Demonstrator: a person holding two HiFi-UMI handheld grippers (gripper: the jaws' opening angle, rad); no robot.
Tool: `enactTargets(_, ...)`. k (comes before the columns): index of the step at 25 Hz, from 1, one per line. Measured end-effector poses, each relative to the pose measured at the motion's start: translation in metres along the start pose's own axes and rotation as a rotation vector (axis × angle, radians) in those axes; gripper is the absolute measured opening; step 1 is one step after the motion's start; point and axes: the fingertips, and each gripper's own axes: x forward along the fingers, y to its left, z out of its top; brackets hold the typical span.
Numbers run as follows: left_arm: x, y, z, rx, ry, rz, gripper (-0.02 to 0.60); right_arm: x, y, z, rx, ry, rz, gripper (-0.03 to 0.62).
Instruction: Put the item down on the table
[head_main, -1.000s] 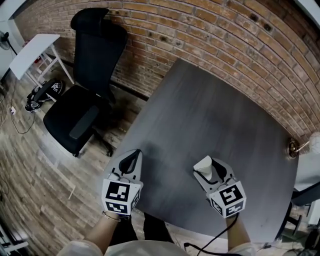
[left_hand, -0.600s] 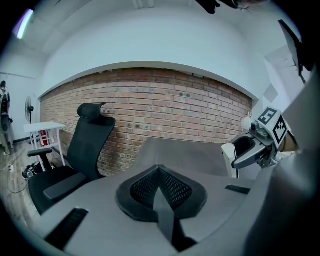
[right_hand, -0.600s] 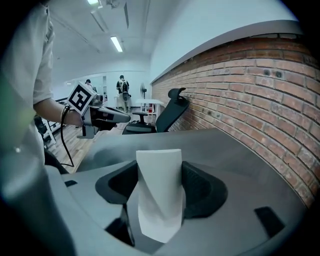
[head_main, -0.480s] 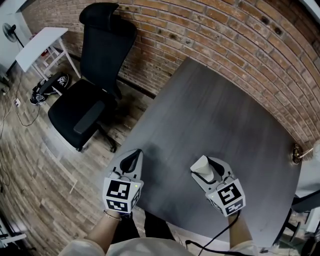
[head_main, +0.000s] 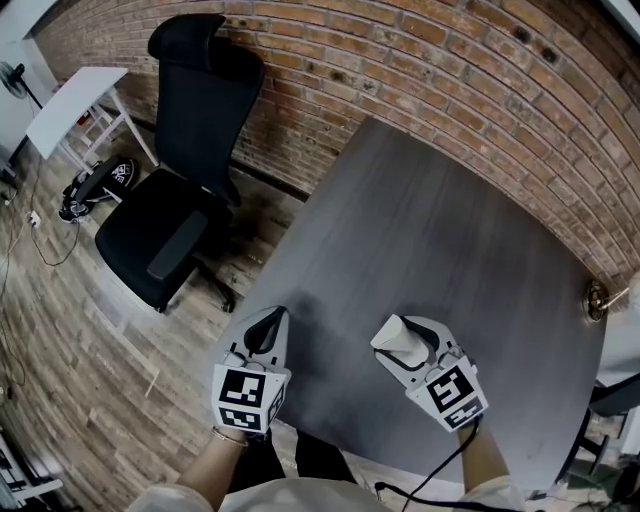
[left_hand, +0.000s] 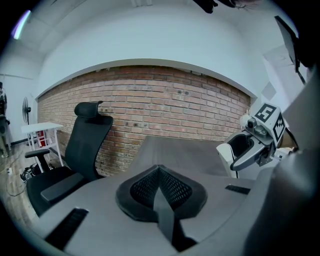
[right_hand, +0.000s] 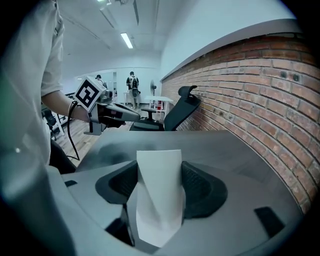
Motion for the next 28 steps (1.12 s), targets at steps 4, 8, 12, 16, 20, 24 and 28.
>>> enactTargets(4, -0.001, -0.001, -0.006, 0.006, 0.006, -0.010, 0.011, 0.004, 0.004, 0.000, -0.025, 0.014, 0.018, 0.295)
enactTargets(8, -0.002, 0.002, -0.012, 0.000, 0.016, -0.006, 0.011, 0.010, 0.008, -0.001, -0.042, 0.033, 0.035, 0.295)
enactTargets(12, -0.003, 0.007, -0.014, -0.010, 0.017, 0.001, 0.011, 0.019, 0.010, -0.001, -0.061, 0.059, 0.058, 0.295)
enactTargets(16, -0.004, 0.014, -0.016, -0.017, 0.019, 0.009, 0.011, 0.030, 0.012, -0.003, -0.085, 0.083, 0.083, 0.295)
enactTargets(20, -0.006, 0.020, -0.022, -0.019, 0.026, 0.016, 0.011, 0.040, 0.018, -0.006, -0.094, 0.098, 0.111, 0.293)
enactTargets(24, -0.008, 0.026, -0.024, -0.023, 0.030, 0.023, 0.011, 0.050, 0.023, -0.016, -0.109, 0.127, 0.138, 0.293)
enactTargets(28, -0.008, 0.032, -0.026, -0.030, 0.035, 0.031, 0.011, 0.056, 0.026, -0.017, -0.123, 0.146, 0.161, 0.292)
